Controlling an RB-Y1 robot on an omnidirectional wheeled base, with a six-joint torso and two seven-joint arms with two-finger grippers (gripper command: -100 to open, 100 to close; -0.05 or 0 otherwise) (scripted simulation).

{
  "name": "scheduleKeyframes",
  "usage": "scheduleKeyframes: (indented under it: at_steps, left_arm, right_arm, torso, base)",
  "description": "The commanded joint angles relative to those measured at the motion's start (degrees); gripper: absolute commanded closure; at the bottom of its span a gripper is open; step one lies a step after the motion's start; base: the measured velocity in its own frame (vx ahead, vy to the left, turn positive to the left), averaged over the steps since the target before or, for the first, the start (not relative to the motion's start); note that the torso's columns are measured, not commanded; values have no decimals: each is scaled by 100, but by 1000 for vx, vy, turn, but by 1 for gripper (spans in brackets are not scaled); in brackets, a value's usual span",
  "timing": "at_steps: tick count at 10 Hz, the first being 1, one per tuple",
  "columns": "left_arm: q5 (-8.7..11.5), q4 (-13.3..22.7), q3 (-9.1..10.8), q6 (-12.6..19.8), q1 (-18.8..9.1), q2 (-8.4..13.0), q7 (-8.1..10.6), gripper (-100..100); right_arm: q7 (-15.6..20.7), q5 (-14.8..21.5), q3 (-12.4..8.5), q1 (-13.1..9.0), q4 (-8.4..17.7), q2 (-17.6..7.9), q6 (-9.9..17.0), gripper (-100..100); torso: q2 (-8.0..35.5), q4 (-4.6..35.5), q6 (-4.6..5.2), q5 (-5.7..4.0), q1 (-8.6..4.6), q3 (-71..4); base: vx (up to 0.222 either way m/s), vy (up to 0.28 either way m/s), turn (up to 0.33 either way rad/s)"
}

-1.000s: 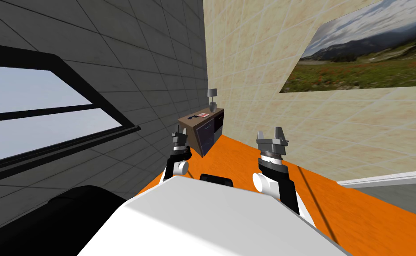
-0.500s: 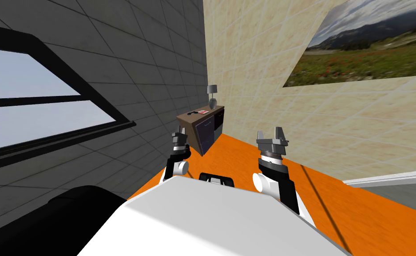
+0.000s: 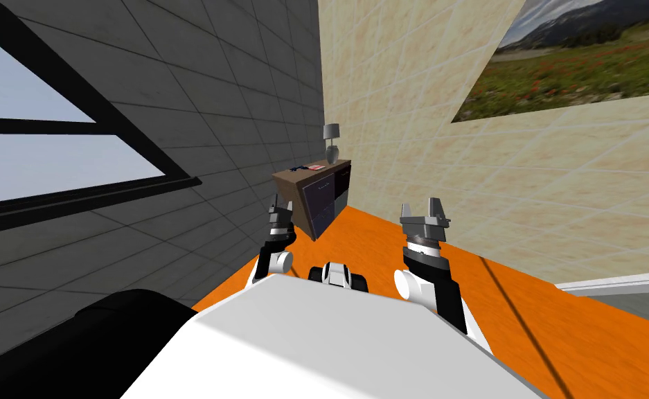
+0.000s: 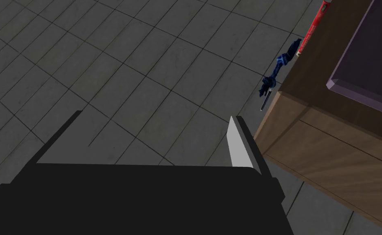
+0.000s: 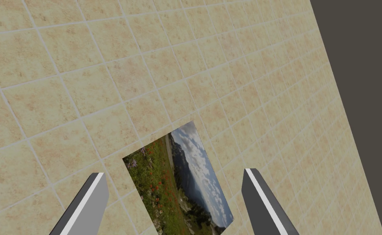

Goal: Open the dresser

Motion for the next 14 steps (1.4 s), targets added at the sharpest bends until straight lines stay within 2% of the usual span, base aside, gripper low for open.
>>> scheduleKeyframes:
  at_steps: [1, 6, 14]
  left_arm:
    - [74, 82, 99, 42, -8, 349, 32, -100]
    - [272, 330, 362, 144, -31, 715, 107, -100]
    - [663, 847, 882, 350, -82, 956, 254, -100]
  right_arm:
    - [0, 0, 0, 1, 0, 0, 0, 0]
    - [0, 0, 0, 1, 0, 1, 0, 0]
    - [0, 0, 0, 2, 0, 0, 0, 0]
  torso:
    - [10, 15, 0, 1, 5, -28]
    - [28, 25, 0, 0, 0, -27]
    - [33, 26, 1, 2, 7, -24]
  base:
    - [115, -50, 64]
    - [151, -95, 85]
    - [173, -120, 104]
